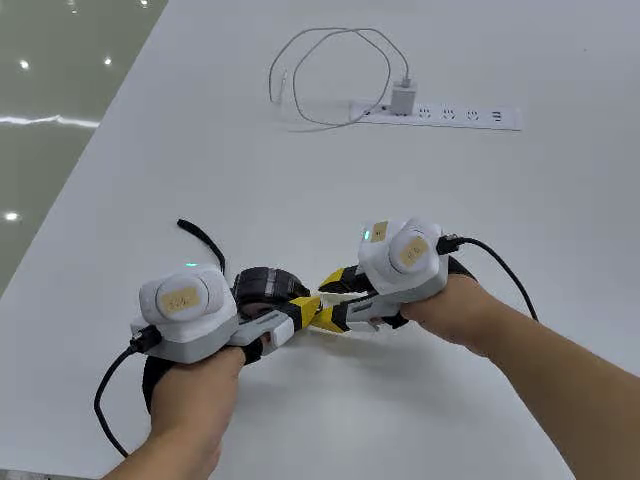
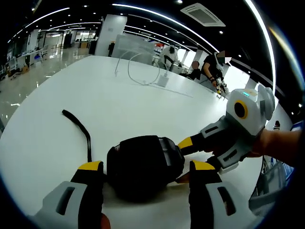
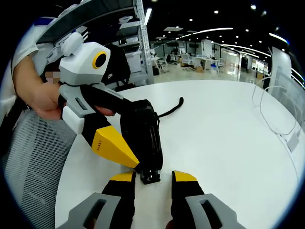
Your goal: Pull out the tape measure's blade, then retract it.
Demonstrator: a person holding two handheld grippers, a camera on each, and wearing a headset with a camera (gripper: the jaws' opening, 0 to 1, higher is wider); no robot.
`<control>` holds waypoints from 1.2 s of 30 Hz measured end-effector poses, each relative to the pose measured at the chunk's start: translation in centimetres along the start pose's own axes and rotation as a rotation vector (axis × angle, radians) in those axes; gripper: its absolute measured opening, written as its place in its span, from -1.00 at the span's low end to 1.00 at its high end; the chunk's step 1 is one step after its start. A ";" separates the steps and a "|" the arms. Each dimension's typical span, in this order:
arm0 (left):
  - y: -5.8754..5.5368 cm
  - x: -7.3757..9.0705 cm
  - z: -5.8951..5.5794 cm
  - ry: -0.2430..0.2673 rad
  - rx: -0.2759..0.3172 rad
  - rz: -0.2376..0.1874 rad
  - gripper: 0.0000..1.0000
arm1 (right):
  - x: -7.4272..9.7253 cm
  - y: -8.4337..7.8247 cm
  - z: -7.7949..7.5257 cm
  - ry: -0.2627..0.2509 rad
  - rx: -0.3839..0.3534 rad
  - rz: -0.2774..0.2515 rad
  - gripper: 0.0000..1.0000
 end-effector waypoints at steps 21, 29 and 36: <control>0.2 0.6 0.1 -0.022 -0.035 -0.015 0.48 | 0.9 -0.4 0.5 0.013 -0.034 -0.015 -0.23; 0.2 0.9 0.2 -0.007 -0.127 -0.004 0.48 | 1.4 -0.3 0.9 -0.009 -0.027 -0.038 -0.20; 0.0 1.2 0.1 -0.034 -0.136 -0.005 0.51 | 2.4 -0.4 1.4 -0.046 -0.015 -0.069 -0.13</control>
Point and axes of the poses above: the centre of the closed fingertips' face, and the gripper's own axes: x roughly backward along the fingers, z roughly to its left, y roughly out of its top, the point moved 7 cm from there along x, roughly backward along the fingers, and after that the axes turned 3 degrees about -y, right-handed, at the moved point
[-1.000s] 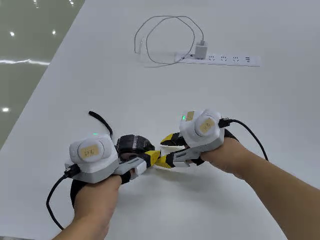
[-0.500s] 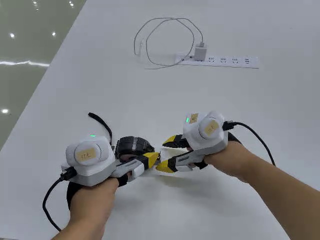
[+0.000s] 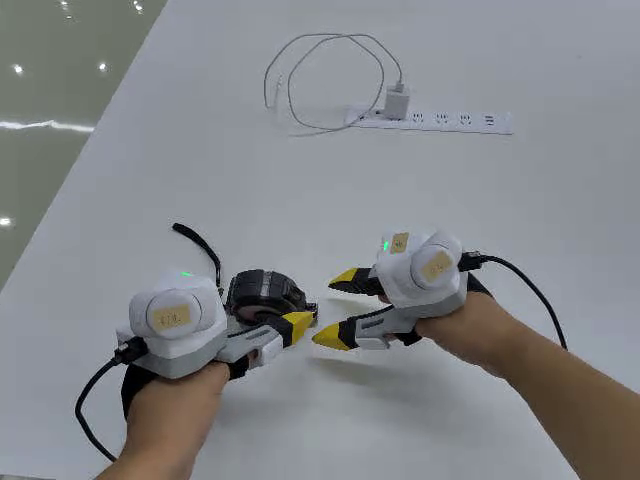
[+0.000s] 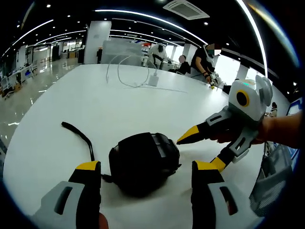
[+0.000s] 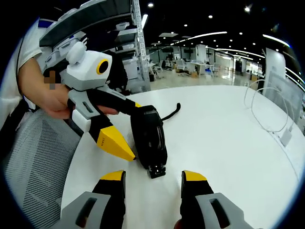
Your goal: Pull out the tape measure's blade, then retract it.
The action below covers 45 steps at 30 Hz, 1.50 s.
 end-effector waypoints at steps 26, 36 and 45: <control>0.6 2.1 -0.4 -0.087 -0.157 0.021 0.61 | 4.8 -0.4 1.2 -0.096 0.000 -0.021 0.12; 0.4 3.5 -0.3 -0.133 -0.193 0.029 0.70 | 7.4 -1.4 1.7 -0.154 -0.022 -0.017 0.24; 0.3 4.4 -0.1 -0.172 -0.230 0.043 0.73 | 8.7 -2.2 2.2 -0.197 -0.050 -0.018 0.38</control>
Point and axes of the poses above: the centre of the closed fingertips' face, and the gripper's own axes: x roughly backward along the fingers, z roughly to its left, y roughly out of its top, the point moved 7 cm from there along x, roughly backward along the fingers, and after that the axes turned 3 degrees about -y, right-handed, at the moved point
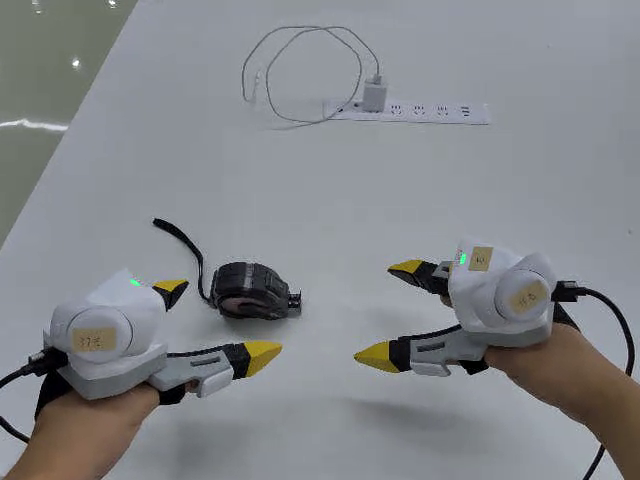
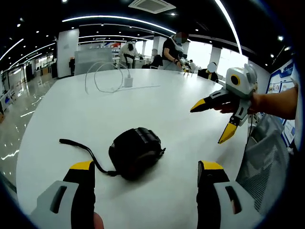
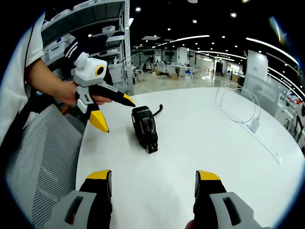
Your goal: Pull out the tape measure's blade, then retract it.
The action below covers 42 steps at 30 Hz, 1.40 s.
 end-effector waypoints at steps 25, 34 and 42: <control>-1.5 2.9 0.2 -0.054 -0.057 0.031 0.91 | 4.9 -2.5 0.2 -0.093 -0.070 0.007 0.61; -2.0 3.8 0.1 -0.075 -0.054 0.015 0.94 | 7.0 -3.7 0.4 -0.125 -0.092 0.020 0.66; -2.6 4.9 0.2 -0.083 -0.043 0.013 0.95 | 8.3 -4.9 1.4 -0.144 -0.116 0.026 0.71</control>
Point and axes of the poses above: the centre of the closed fingertips' face, and the gripper's own axes: x roughly backward along the fingers, z roughly to its left, y roughly out of its top, the point moved 7 cm from there along x, roughly backward along the fingers, and after that the axes turned 3 degrees about -y, right-handed, at the moved point
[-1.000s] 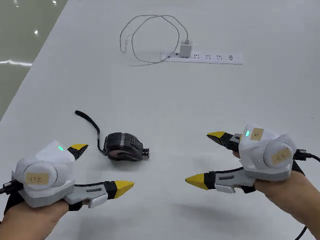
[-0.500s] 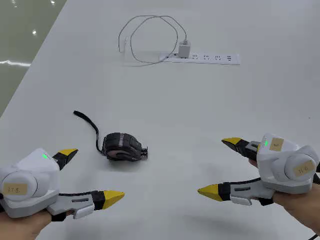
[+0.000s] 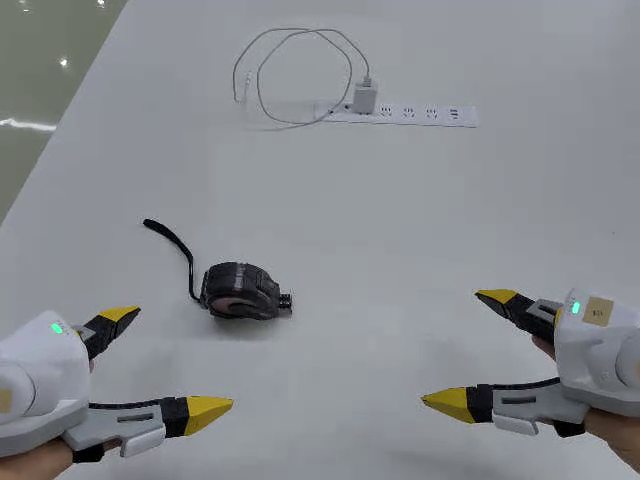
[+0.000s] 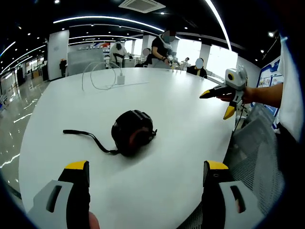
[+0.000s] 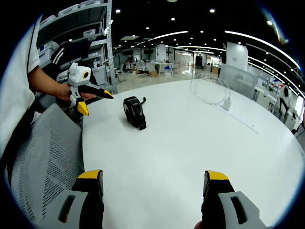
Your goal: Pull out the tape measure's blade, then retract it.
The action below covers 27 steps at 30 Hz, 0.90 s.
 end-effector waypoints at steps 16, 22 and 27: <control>-0.9 1.4 -0.9 0.000 0.025 -0.005 0.96 | 1.9 -1.5 0.9 -0.056 -0.053 -0.013 0.74; -1.2 1.7 -1.1 0.003 0.038 -0.006 0.97 | 2.2 -1.8 1.1 -0.070 -0.066 -0.015 0.74; -1.3 1.9 -1.1 0.003 0.047 -0.009 0.97 | 2.4 -1.9 1.1 -0.078 -0.078 -0.019 0.75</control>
Point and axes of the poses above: the centre of the closed fingertips' face, and the gripper's own axes: x roughly backward along the fingers, z roughly to its left, y roughly out of its top, the point moved 7 cm from there along x, roughly backward along the fingers, and after that the axes turned 3 degrees about -y, right-handed, at the moved point
